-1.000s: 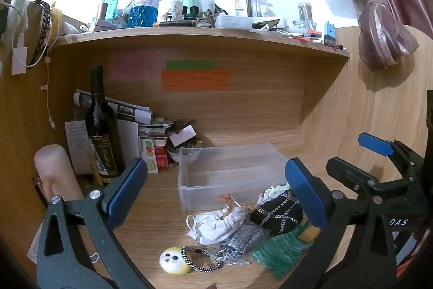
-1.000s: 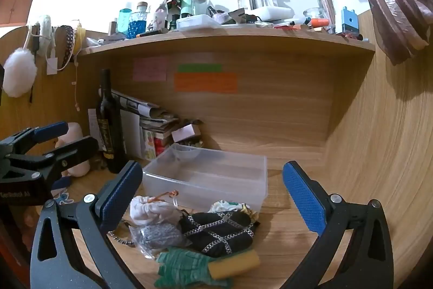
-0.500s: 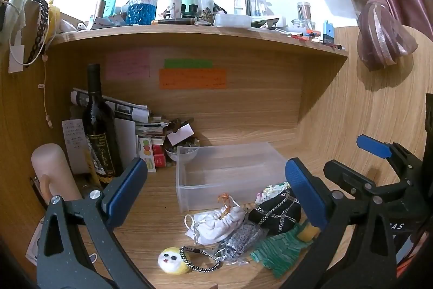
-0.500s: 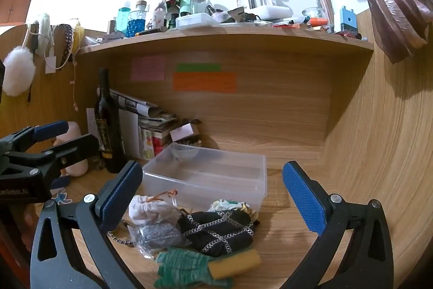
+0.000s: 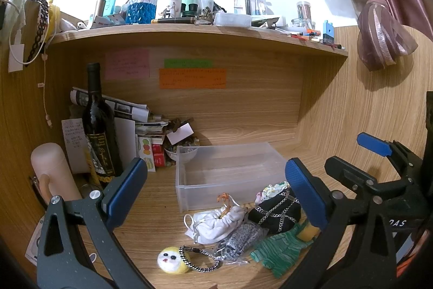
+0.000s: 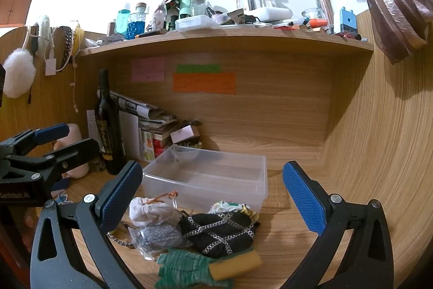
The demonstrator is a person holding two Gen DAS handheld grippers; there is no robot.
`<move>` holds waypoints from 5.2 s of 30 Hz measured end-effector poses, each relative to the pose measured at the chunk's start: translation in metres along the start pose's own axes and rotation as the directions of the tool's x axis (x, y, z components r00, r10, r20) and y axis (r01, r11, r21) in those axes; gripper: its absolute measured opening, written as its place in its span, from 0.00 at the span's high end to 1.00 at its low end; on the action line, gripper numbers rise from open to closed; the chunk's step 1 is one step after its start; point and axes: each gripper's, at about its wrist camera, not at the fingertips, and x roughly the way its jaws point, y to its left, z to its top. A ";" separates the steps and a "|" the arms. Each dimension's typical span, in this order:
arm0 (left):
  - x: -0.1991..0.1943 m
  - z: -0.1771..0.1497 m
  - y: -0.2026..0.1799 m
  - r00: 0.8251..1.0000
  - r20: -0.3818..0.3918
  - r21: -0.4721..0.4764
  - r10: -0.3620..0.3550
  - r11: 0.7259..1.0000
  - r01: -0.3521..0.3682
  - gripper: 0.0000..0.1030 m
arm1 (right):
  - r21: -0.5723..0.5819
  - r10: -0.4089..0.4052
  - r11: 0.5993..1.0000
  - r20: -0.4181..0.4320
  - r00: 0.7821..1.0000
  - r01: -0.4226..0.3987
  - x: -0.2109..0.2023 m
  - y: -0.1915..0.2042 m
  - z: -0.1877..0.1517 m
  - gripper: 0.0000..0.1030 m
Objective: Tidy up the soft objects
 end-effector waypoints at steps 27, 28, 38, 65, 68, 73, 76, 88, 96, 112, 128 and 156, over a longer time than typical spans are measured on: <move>0.003 -0.001 0.002 1.000 -0.005 -0.025 -0.027 0.999 0.027 0.00 | -0.010 0.007 1.000 0.007 1.000 -0.007 -0.002 0.002 0.001 0.00; 0.003 -0.001 0.002 1.000 -0.004 -0.025 -0.026 0.999 0.026 0.00 | -0.010 0.006 1.000 0.006 1.000 -0.006 -0.002 0.002 0.001 0.00; 0.001 0.000 0.001 1.000 0.001 -0.027 -0.030 0.999 0.030 0.00 | -0.004 0.006 1.000 0.008 1.000 -0.006 -0.003 0.000 0.001 0.00; 0.027 -0.039 0.037 0.986 -0.165 -0.098 -0.021 0.995 0.005 0.28 | 0.034 0.021 0.999 -0.171 0.985 -0.016 0.024 -0.023 -0.031 0.21; 0.033 -0.055 0.049 0.972 -0.233 -0.106 0.006 0.994 -0.031 0.33 | 0.044 0.009 0.999 -0.228 0.974 0.001 0.030 -0.032 -0.044 0.25; 0.044 -0.085 0.063 0.940 -0.338 -0.125 0.035 0.989 -0.082 0.34 | 0.070 0.008 0.997 -0.320 0.947 0.015 0.036 -0.044 -0.066 0.27; 0.049 -0.098 0.066 0.923 -0.382 -0.139 0.037 0.985 -0.097 0.34 | 0.095 0.024 0.995 -0.355 0.934 0.011 0.038 -0.048 -0.078 0.27; 0.072 -0.134 0.076 0.873 -0.487 -0.195 0.011 0.973 -0.121 0.36 | 0.133 0.066 0.991 -0.435 0.898 -0.008 0.055 -0.048 -0.100 0.27; 0.055 -0.123 0.078 0.899 -0.438 -0.203 0.006 0.973 -0.106 0.36 | 0.153 0.086 0.988 -0.429 0.899 -0.022 0.059 -0.047 -0.101 0.37; 0.081 -0.133 0.091 0.879 -0.474 -0.257 -0.047 0.962 -0.087 0.54 | 0.166 0.044 0.986 -0.365 0.930 0.018 0.043 -0.056 -0.088 0.47; 0.074 -0.083 0.083 0.935 -0.354 -0.175 0.014 0.981 -0.081 0.67 | 0.132 0.001 0.991 -0.249 0.969 0.033 0.043 -0.062 -0.055 0.47; 0.207 -0.027 0.042 0.876 -0.464 -0.078 -0.131 0.991 0.107 0.67 | 0.084 0.096 0.994 -0.330 0.939 -0.072 0.159 -0.054 -0.024 0.47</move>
